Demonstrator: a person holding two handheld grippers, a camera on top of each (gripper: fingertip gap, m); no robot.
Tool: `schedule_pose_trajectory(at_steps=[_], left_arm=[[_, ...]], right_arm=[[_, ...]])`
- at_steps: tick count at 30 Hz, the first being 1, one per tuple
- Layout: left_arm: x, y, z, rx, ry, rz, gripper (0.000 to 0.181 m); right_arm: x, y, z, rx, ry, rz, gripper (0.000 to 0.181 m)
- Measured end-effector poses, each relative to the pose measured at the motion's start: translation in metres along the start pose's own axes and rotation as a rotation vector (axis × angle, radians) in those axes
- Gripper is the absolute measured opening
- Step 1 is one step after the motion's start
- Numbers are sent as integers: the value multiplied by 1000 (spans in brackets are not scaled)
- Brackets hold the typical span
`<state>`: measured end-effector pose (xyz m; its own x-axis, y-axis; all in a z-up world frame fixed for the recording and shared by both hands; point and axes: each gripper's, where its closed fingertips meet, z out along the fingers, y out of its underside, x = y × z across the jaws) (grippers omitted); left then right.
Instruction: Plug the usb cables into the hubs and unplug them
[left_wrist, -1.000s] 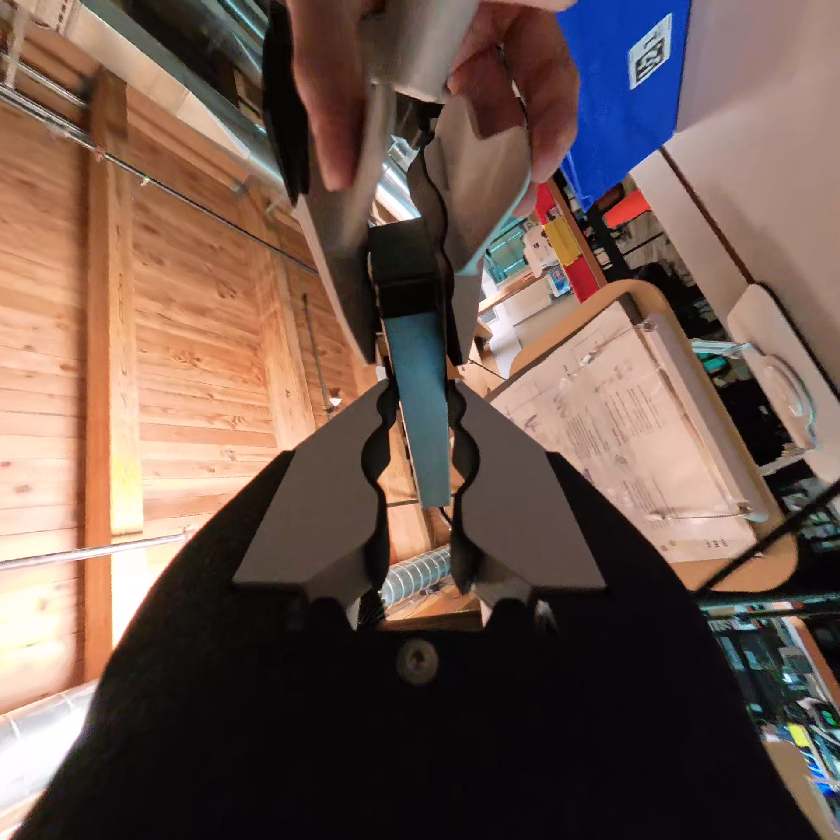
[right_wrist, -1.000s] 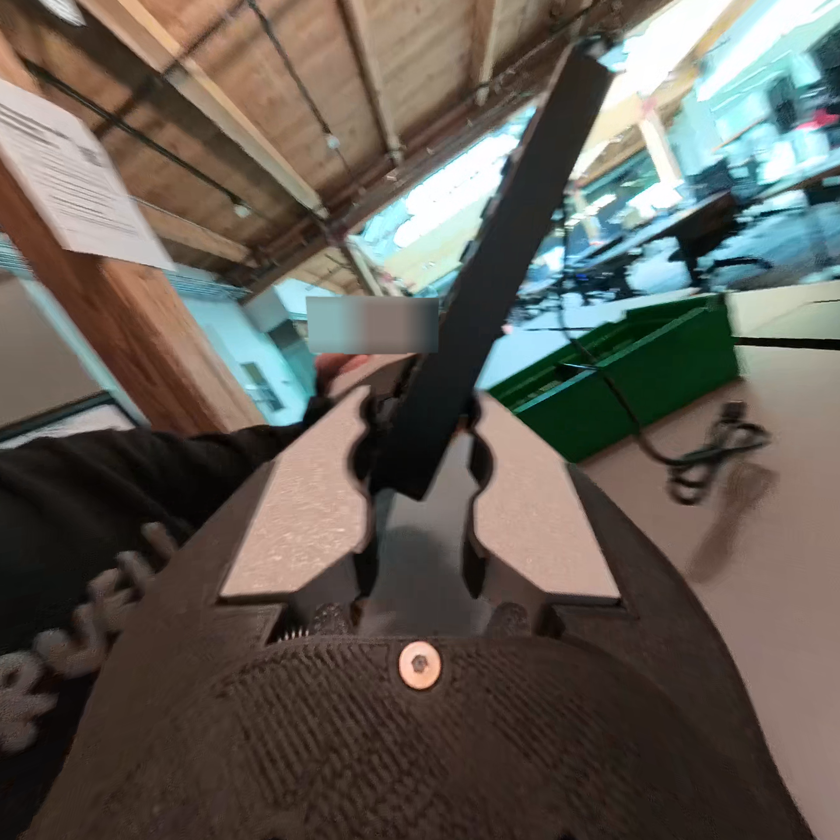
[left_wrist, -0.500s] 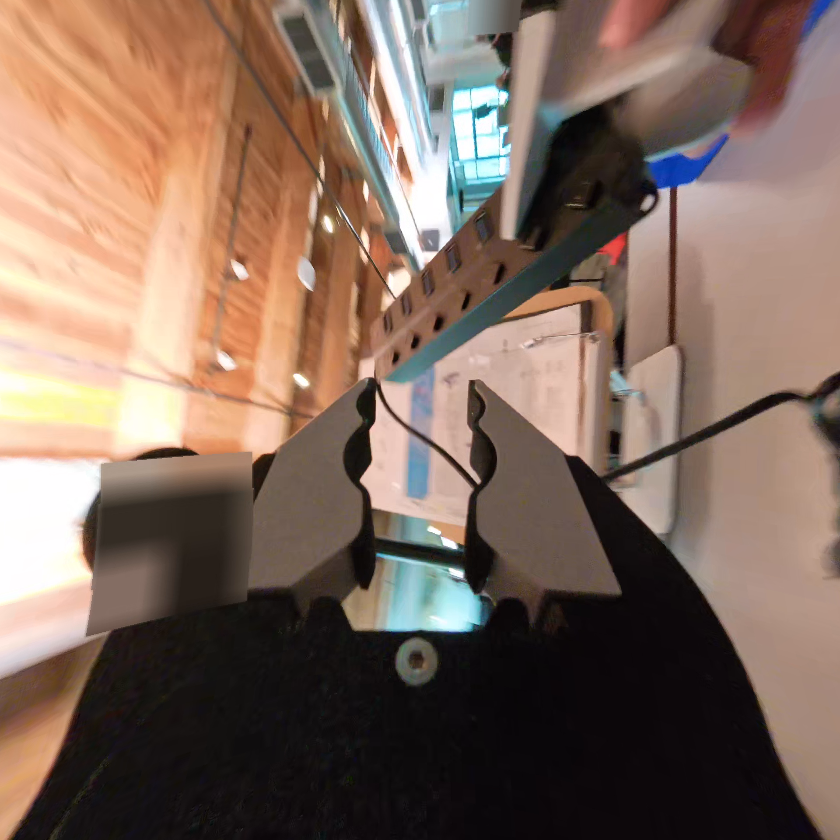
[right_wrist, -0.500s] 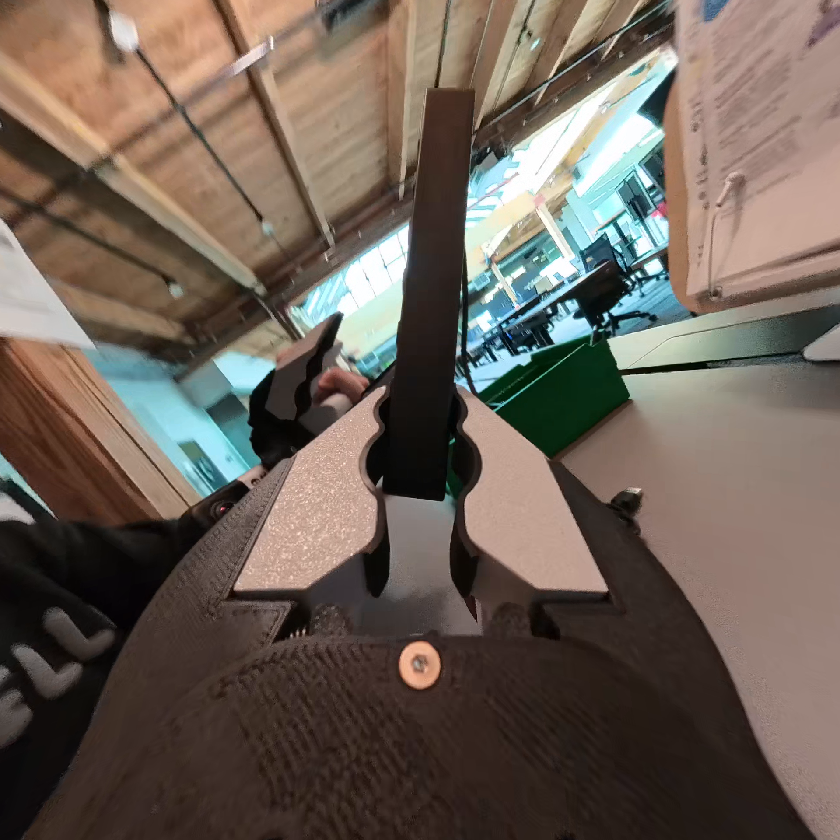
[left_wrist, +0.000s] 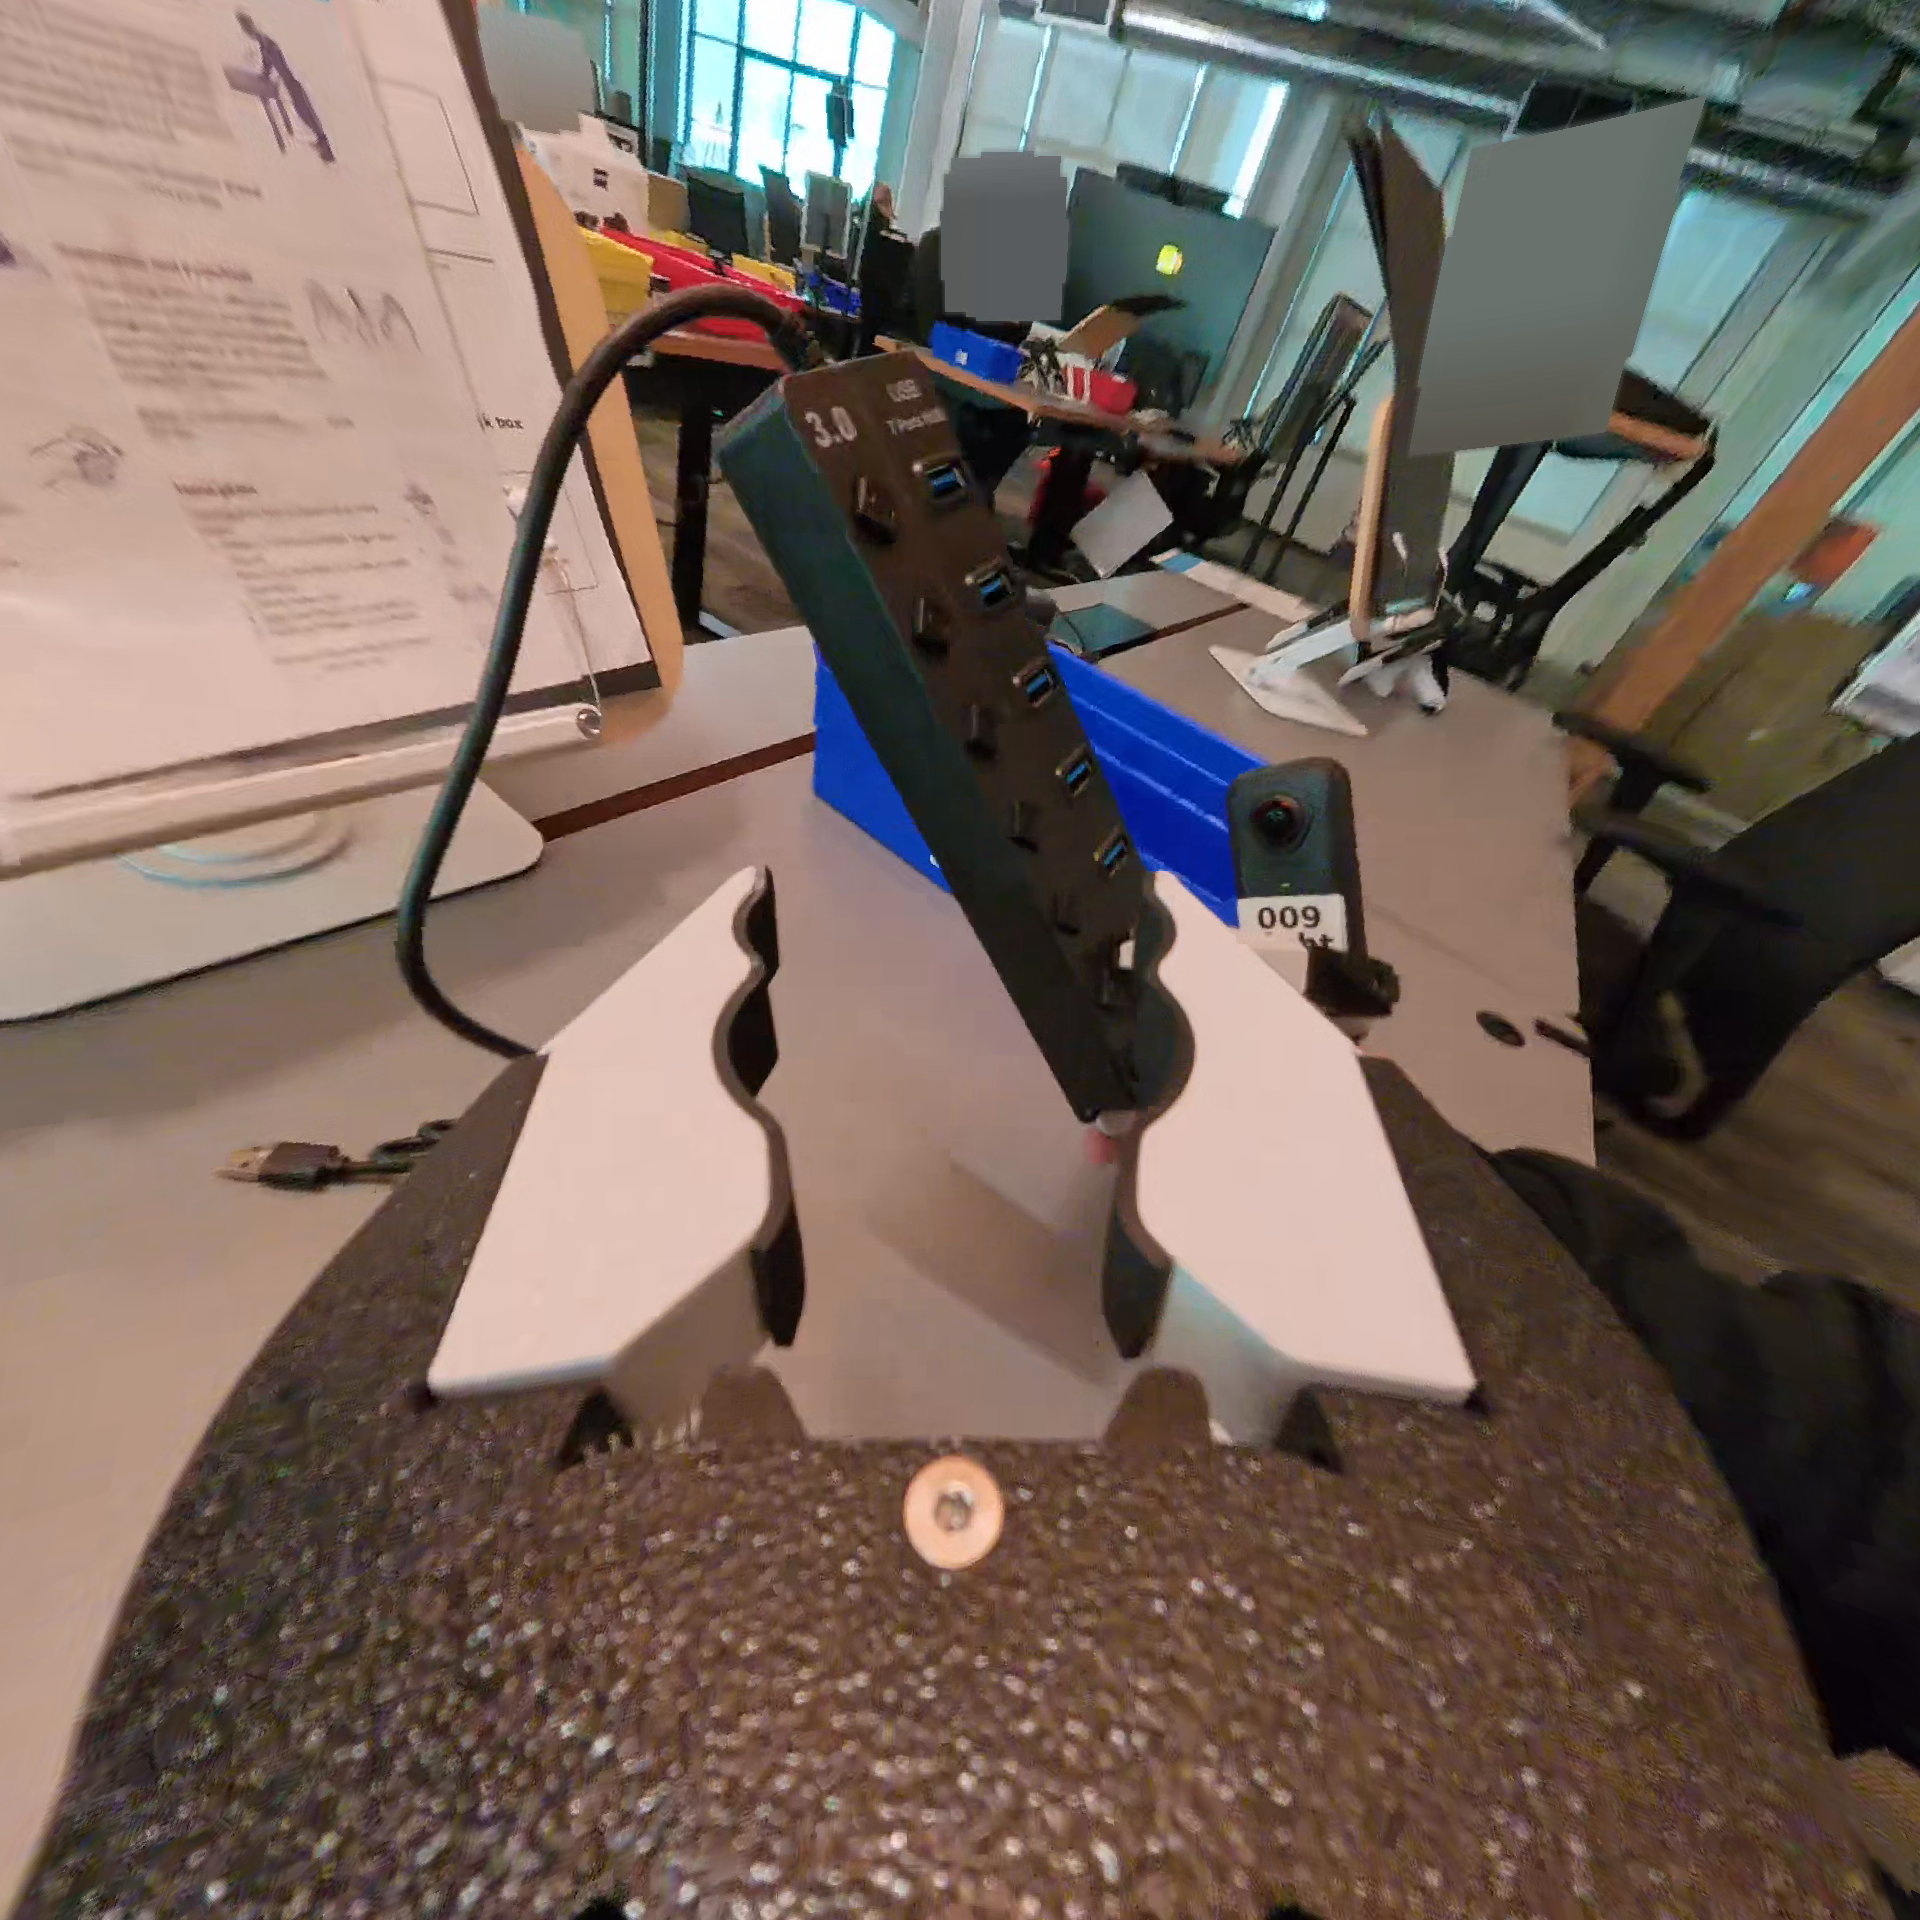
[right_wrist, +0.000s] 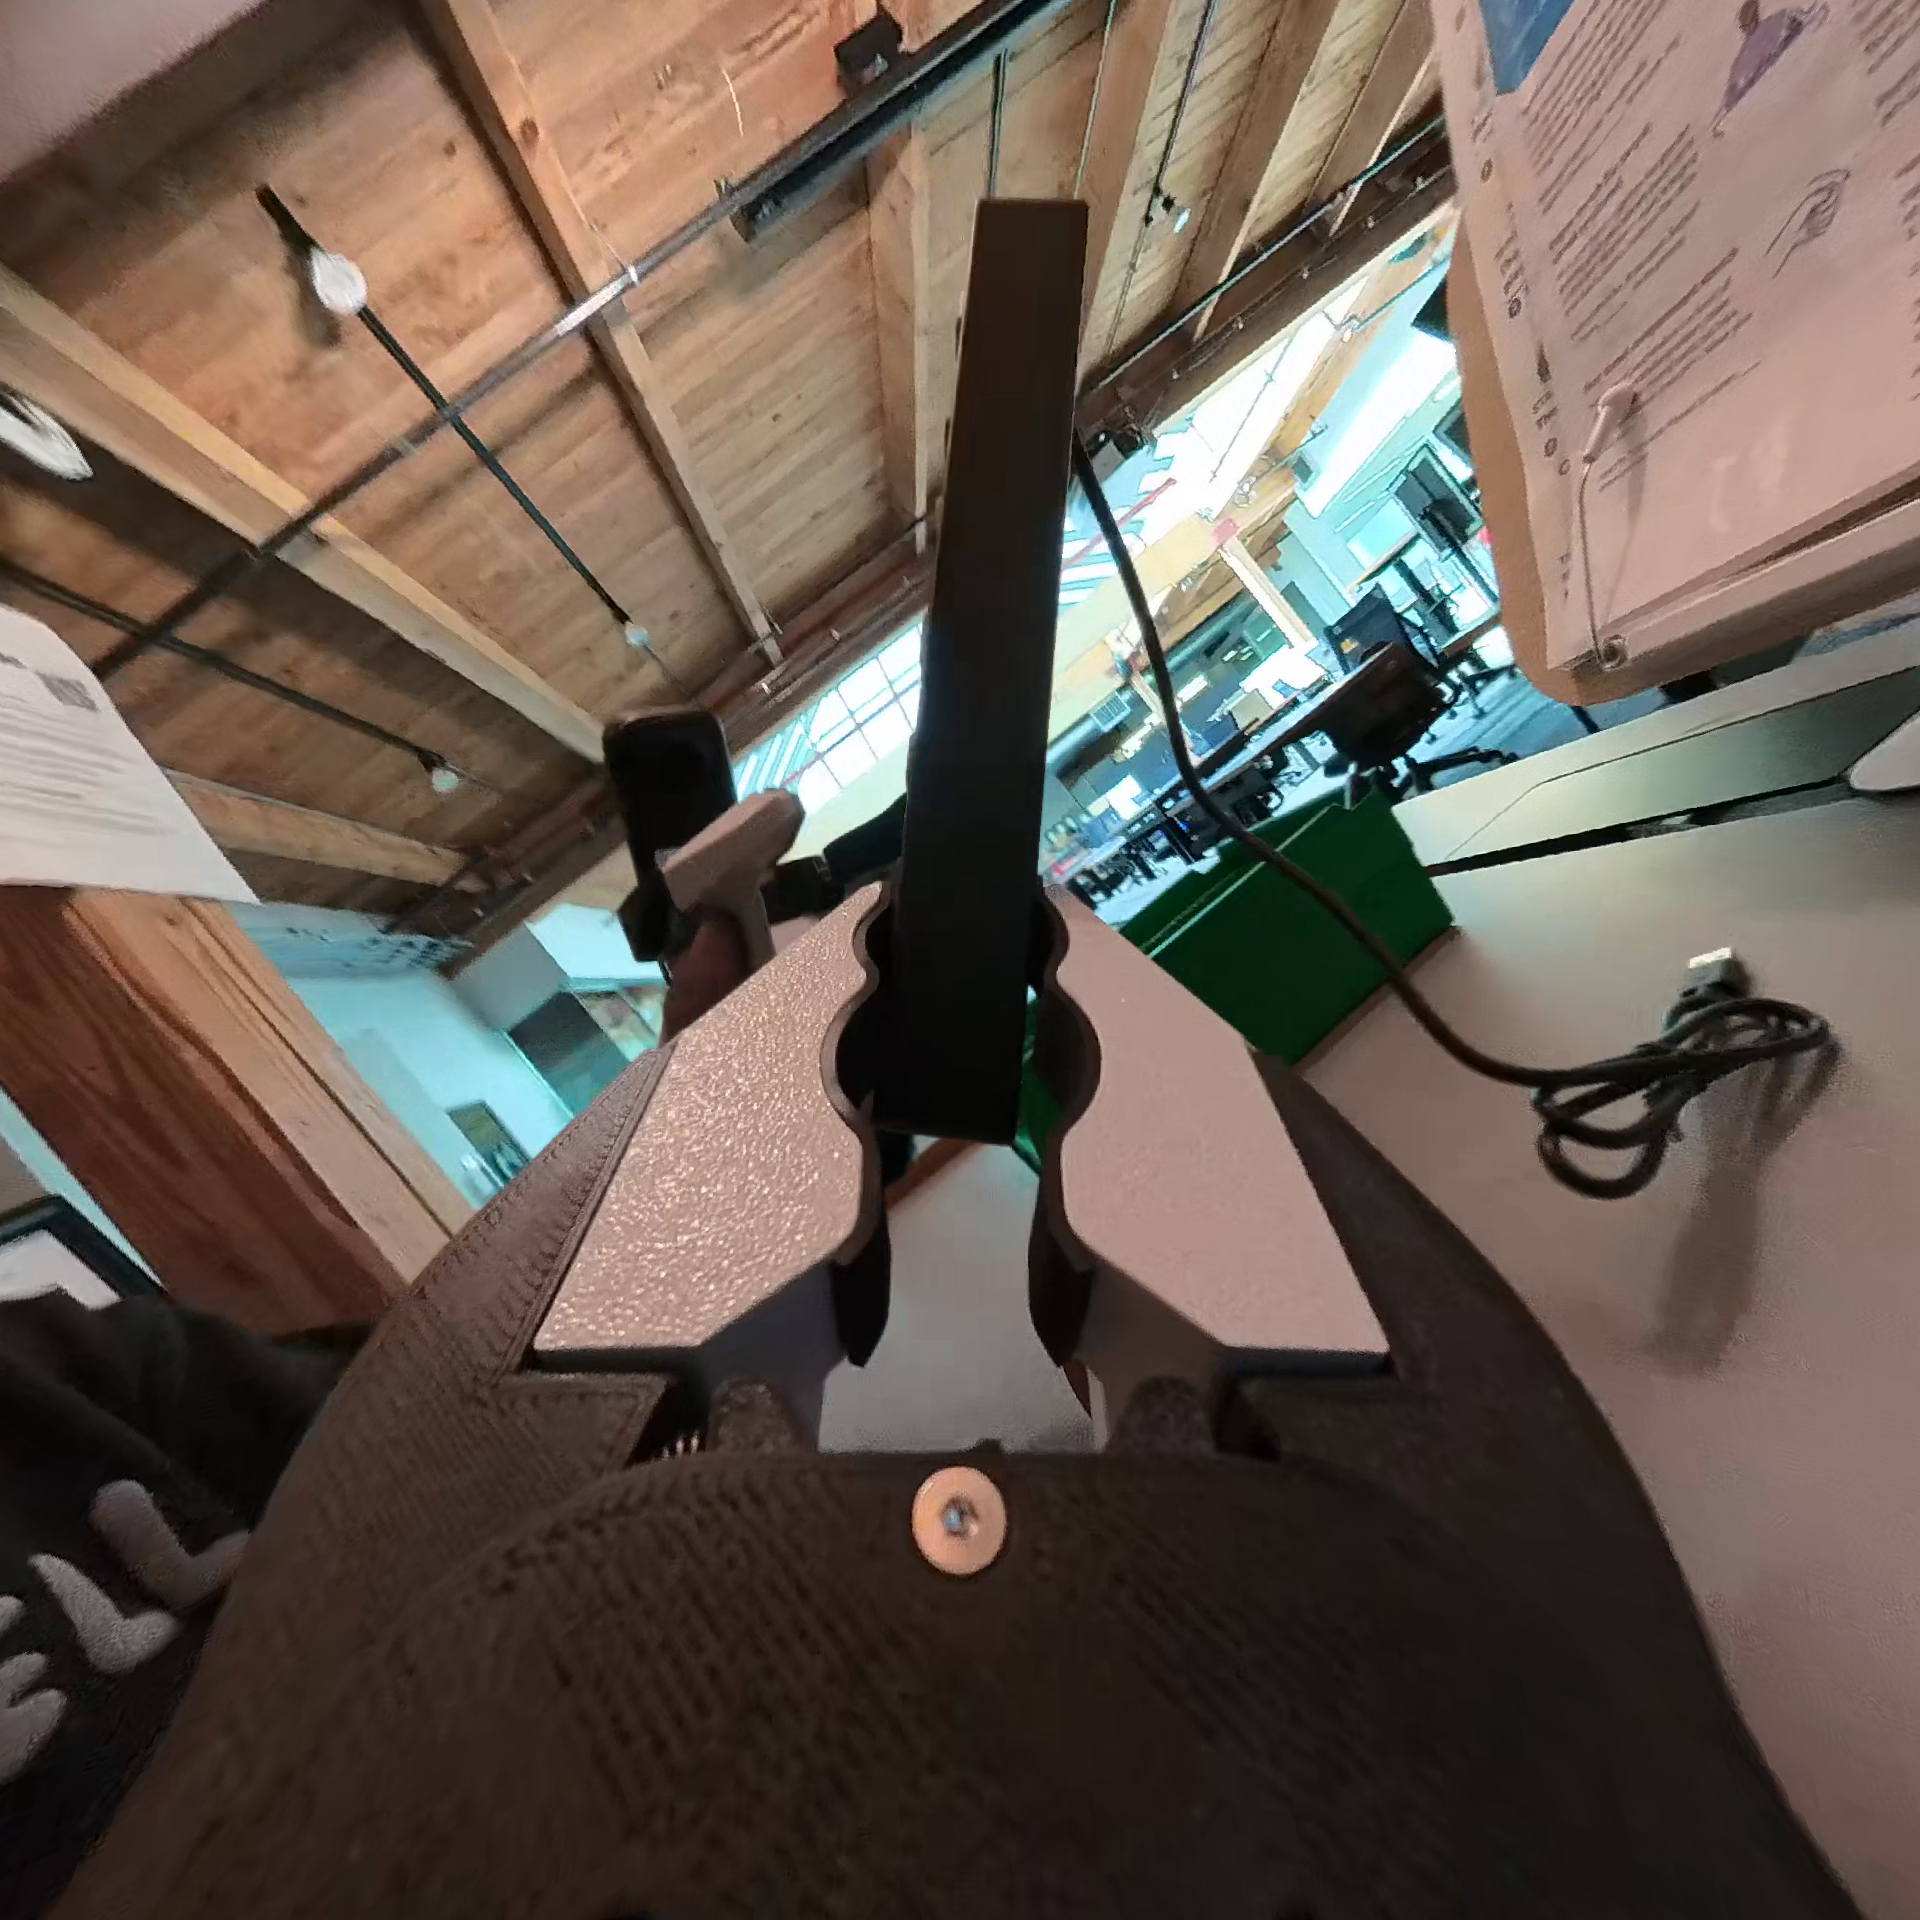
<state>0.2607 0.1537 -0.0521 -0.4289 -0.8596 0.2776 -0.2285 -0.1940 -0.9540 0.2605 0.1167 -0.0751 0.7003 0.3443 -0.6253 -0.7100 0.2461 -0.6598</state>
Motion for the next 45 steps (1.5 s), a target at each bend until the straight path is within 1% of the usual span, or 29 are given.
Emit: schedule_pose_trajectory(at_steps=[1,2,3,5,6,8,9,10,11,13,14,15,18,23,25,26,27,28,30,32,34,36,38,39,40,41,42,43,45], left_arm=[[-3,0,0,7,-13,-5,67],[-5,-2,-1,12,-26,40,69],[-4,-6,-4,25,-32,147,72],[0,-21,-16,58,-67,464,76],[6,-24,-21,49,-68,658,77],[10,-21,-29,-54,-100,1074,79],[8,-15,-30,-143,-116,1274,81],[0,-5,-32,-263,-130,1454,82],[-10,0,-33,-378,-164,1612,85],[-29,3,-34,-534,-234,1849,93],[-36,5,-34,-593,-240,1907,91],[-42,6,-34,-630,-242,1920,90],[-47,4,-33,-629,-245,1891,91],[-46,2,-29,-647,-230,1939,89],[-49,-5,-26,-655,-276,1959,86],[-49,-10,-25,-640,-305,1934,86],[-45,-12,-23,-596,-309,1863,86],[-38,-19,-21,-512,-325,1751,81],[-31,-28,-18,-376,-340,1439,84],[-31,-31,-15,-287,-345,1031,89],[-19,-19,-7,-232,-216,645,92],[4,-15,3,-165,-49,287,96],[16,-15,13,-116,45,50,97],[22,-16,19,-93,95,-17,97],[29,-16,24,-82,139,-57,94],[31,-13,29,-92,146,-74,92],[25,-11,32,-103,100,-72,93],[17,-11,32,-95,61,-41,64],[25,-12,29,-70,133,35,60]], right_arm=[[-1,3,1,-24,3,-28,22],[-1,7,1,-54,5,-43,22],[-2,11,2,-92,-1,-43,22],[-1,20,1,-171,-10,-14,22],[1,24,-1,-207,-3,0,23],[5,29,-4,-257,4,1,22],[5,30,-5,-278,2,-3,22],[3,33,-6,-305,-6,-16,22],[1,36,-6,-336,-14,-38,22],[0,44,-7,-396,-9,-81,22],[1,48,-7,-417,-4,-91,22],[1,51,-6,-425,-3,-93,22],[1,55,-4,-427,-16,-54,22],[-3,64,-6,-477,-44,-51,22],[-3,63,-4,-465,-44,-70,22],[-1,60,-3,-448,-27,-105,22],[1,56,-2,-423,-4,-153,22],[4,50,-1,-391,25,-207,22],[7,36,0,-321,84,-326,22],[6,23,0,-250,129,-449,22],[2,12,2,-182,165,-572,22],[1,3,2,-115,231,-709,23],[1,-2,1,-82,305,-864,23],[1,-1,1,-84,332,-948,22],[1,1,1,-103,361,-1041,22],[2,6,2,-138,386,-1139,22],[5,10,3,-173,412,-1237,22],[6,9,2,-173,449,-1316,22],[5,8,1,-171,451,-1361,22]])
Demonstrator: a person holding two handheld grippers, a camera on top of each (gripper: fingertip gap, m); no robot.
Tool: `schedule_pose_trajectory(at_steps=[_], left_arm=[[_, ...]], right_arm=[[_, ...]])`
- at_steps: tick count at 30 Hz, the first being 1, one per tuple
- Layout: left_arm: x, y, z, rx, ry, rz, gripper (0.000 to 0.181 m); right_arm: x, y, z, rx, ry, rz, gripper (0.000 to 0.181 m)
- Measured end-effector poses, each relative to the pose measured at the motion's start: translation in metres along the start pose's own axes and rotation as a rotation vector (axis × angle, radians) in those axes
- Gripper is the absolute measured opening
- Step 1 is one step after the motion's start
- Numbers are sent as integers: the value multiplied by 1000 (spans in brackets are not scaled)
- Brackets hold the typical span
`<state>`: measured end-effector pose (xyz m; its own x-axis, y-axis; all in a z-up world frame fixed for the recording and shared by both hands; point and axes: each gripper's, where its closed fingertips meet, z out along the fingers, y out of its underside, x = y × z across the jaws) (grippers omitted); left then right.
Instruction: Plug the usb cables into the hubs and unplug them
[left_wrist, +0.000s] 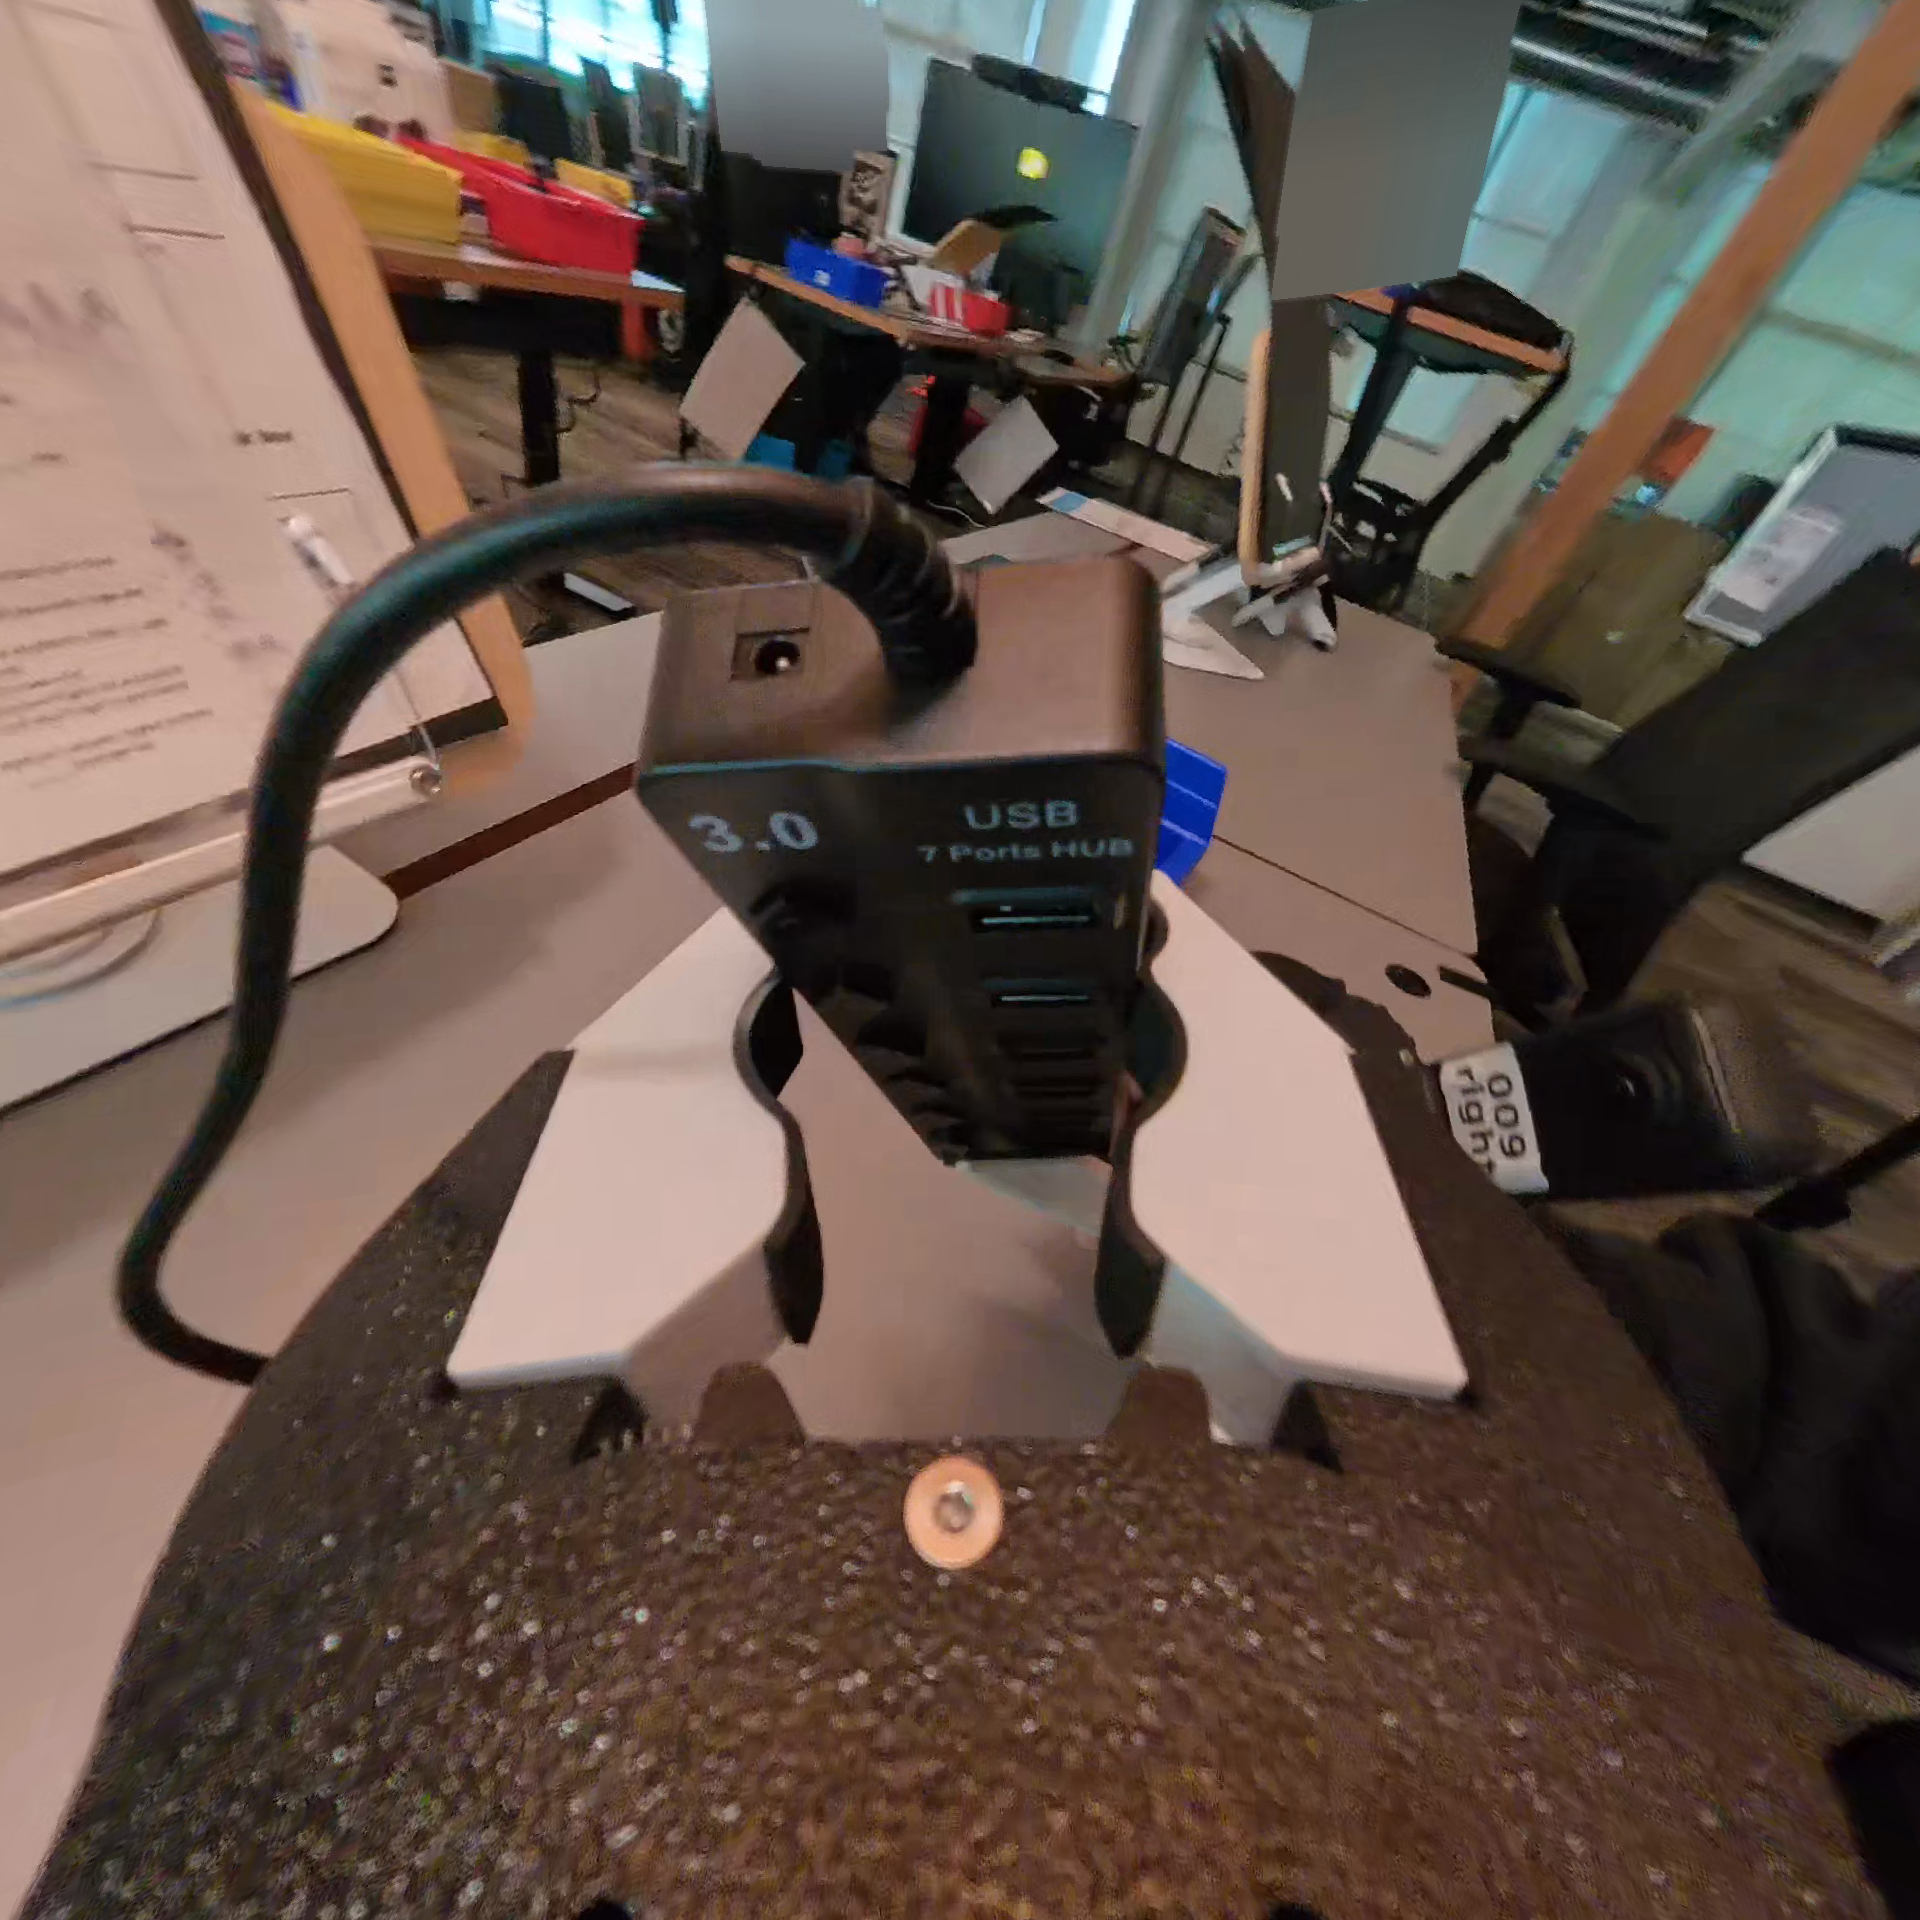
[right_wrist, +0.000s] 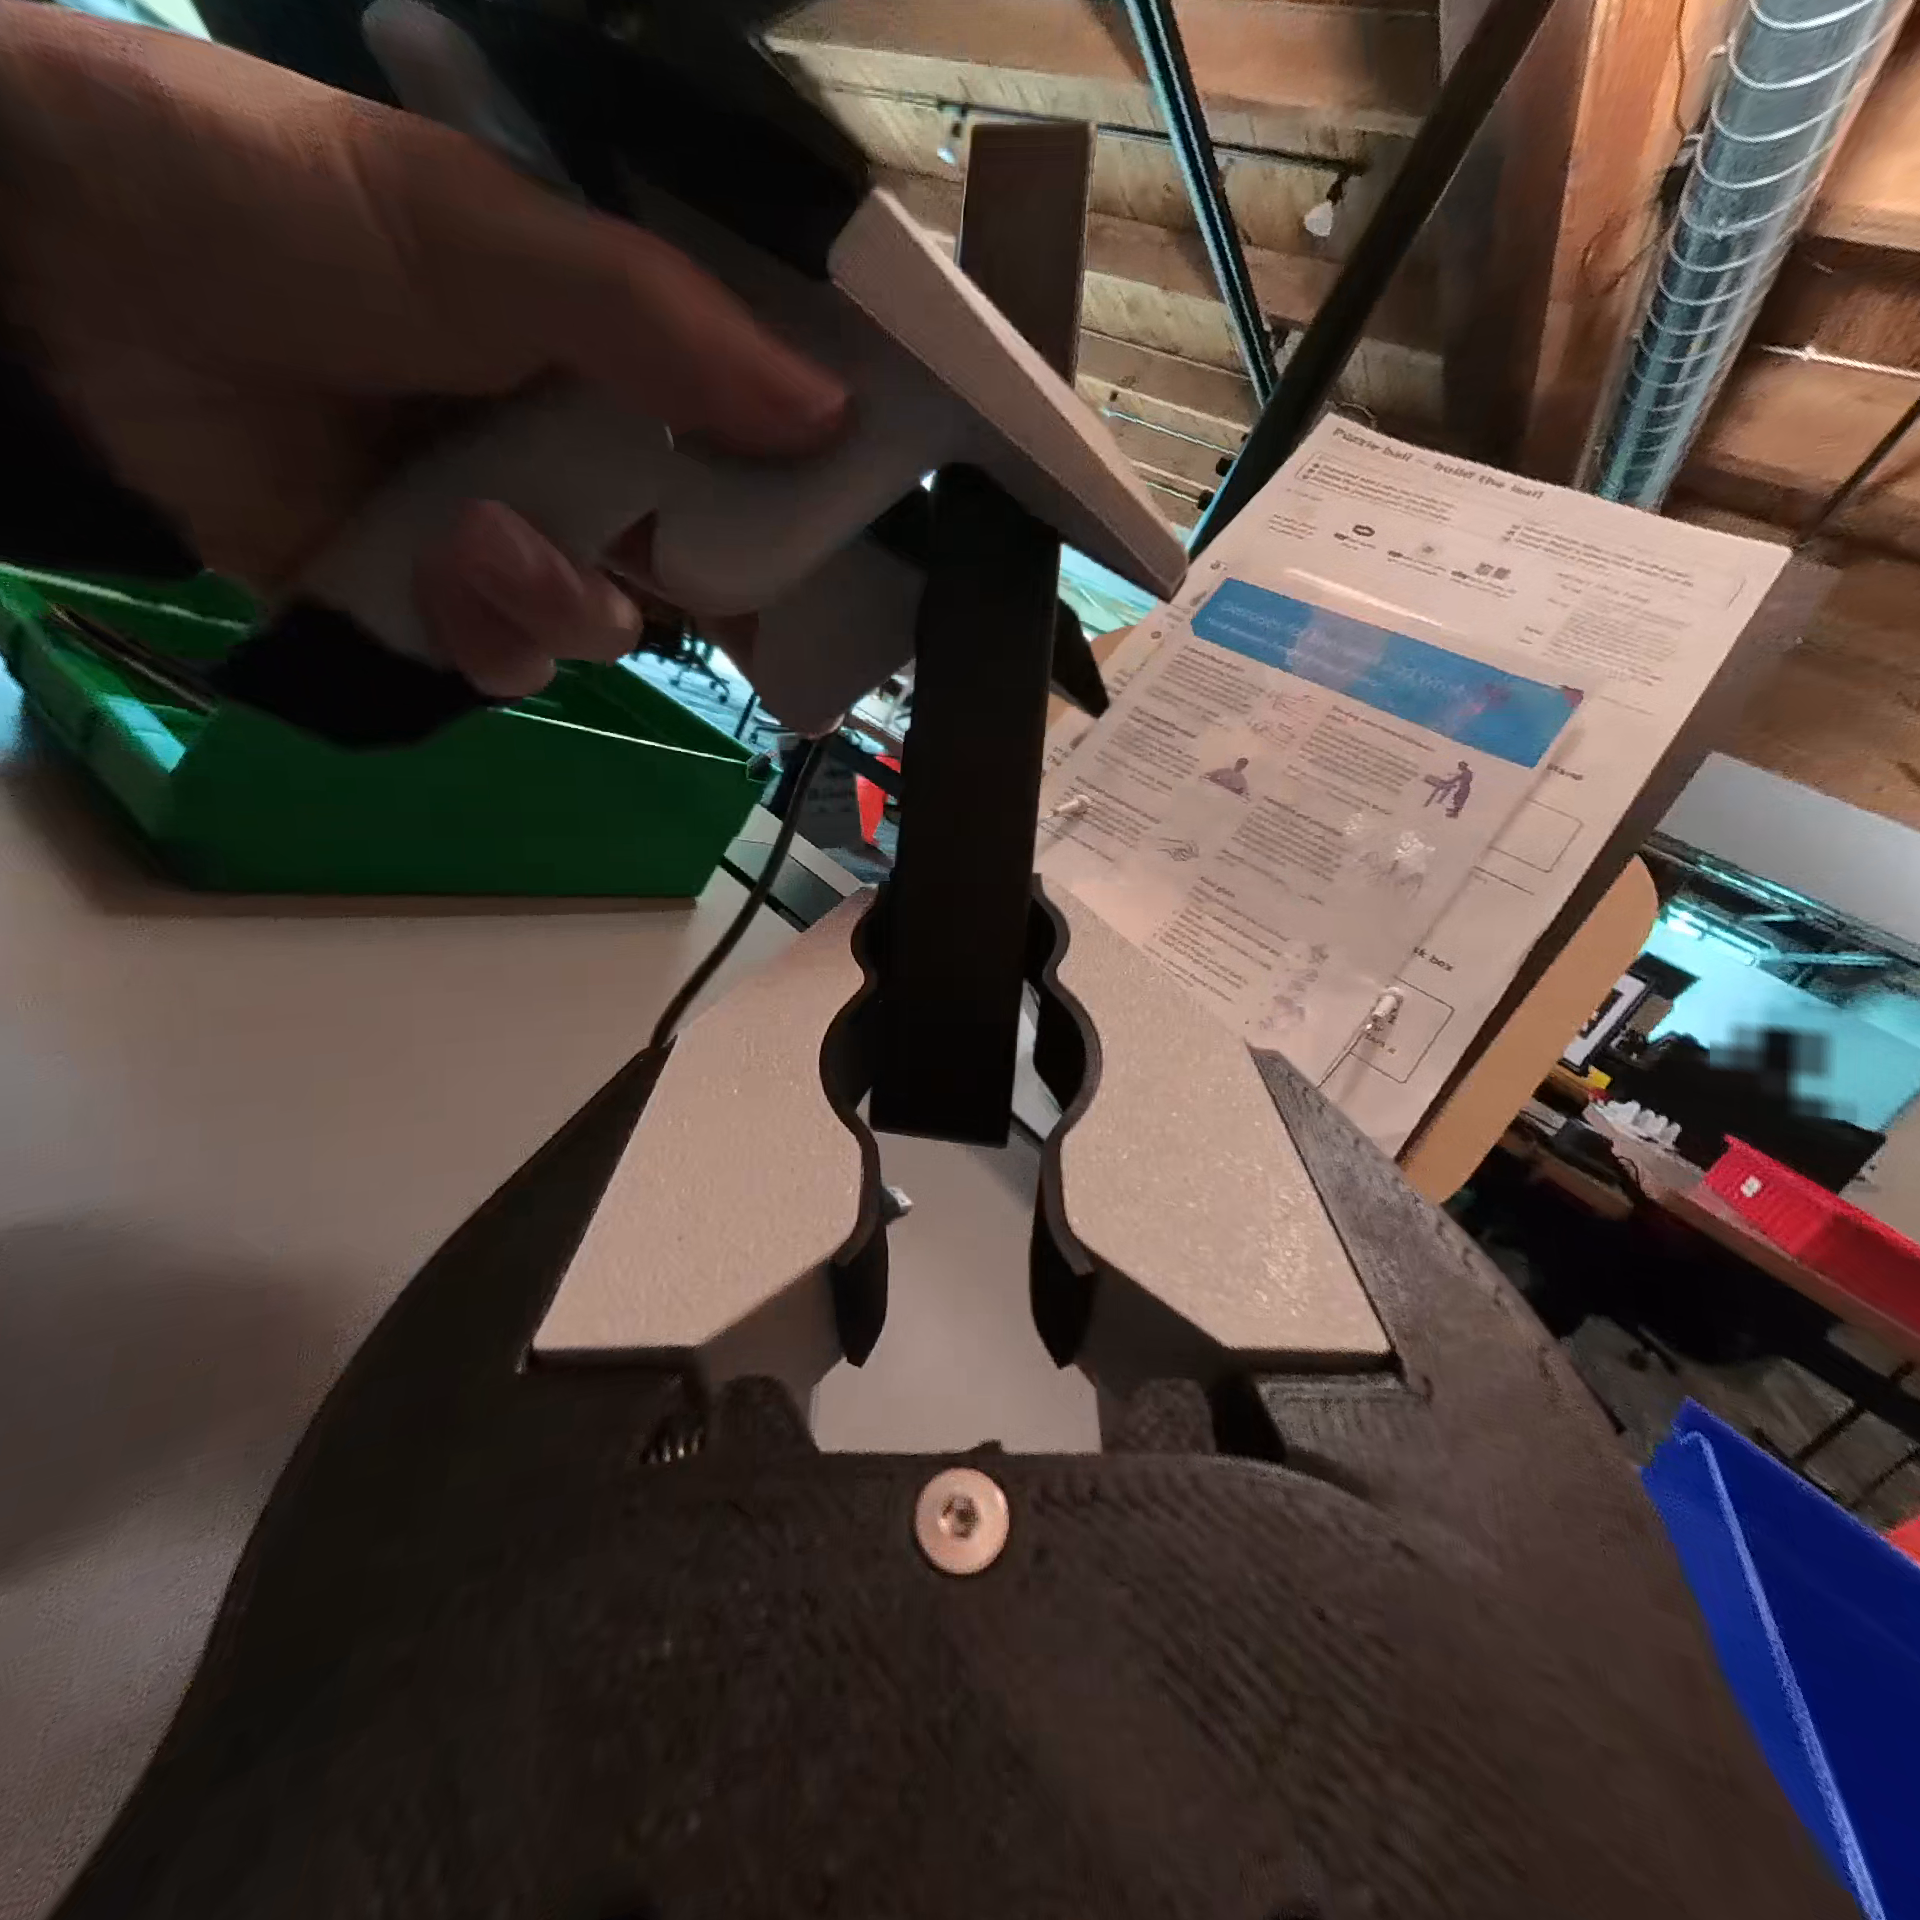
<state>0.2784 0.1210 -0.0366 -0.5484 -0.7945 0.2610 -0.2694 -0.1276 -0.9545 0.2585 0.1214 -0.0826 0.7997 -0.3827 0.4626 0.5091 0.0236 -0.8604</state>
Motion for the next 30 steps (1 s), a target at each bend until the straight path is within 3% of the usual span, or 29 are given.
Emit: schedule_pose_trajectory(at_steps=[3,5,6,9,12,15,19,21,25,27,28,30], left_arm=[[7,12,-3,-90,48,185,60],[10,24,-6,-184,64,316,59],[17,29,-7,-219,105,372,59],[42,38,-8,-274,250,414,59],[61,50,-6,-280,378,471,59],[69,60,-4,-268,436,481,60],[62,62,-9,-286,370,467,62],[59,48,-17,-266,312,455,86],[51,31,-34,-315,214,540,93],[51,29,-36,-357,197,560,83],[49,27,-35,-363,183,574,61],[50,29,-34,-397,197,582,60]], right_arm=[[-16,7,2,-23,-129,65,35],[-22,4,3,-29,-235,266,79],[-24,1,2,-27,-294,370,89],[-44,-1,-4,-56,-512,558,103],[-62,0,-8,-77,-584,517,100],[-73,-5,-12,-42,-614,449,68],[-76,5,-9,-104,-606,407,61],[-71,8,-9,-112,-574,365,61],[-67,8,-9,-102,-566,372,60],[-68,4,-8,-89,-572,396,60],[-72,5,-9,-99,-591,381,60],[-75,9,-7,-122,-583,360,60]])
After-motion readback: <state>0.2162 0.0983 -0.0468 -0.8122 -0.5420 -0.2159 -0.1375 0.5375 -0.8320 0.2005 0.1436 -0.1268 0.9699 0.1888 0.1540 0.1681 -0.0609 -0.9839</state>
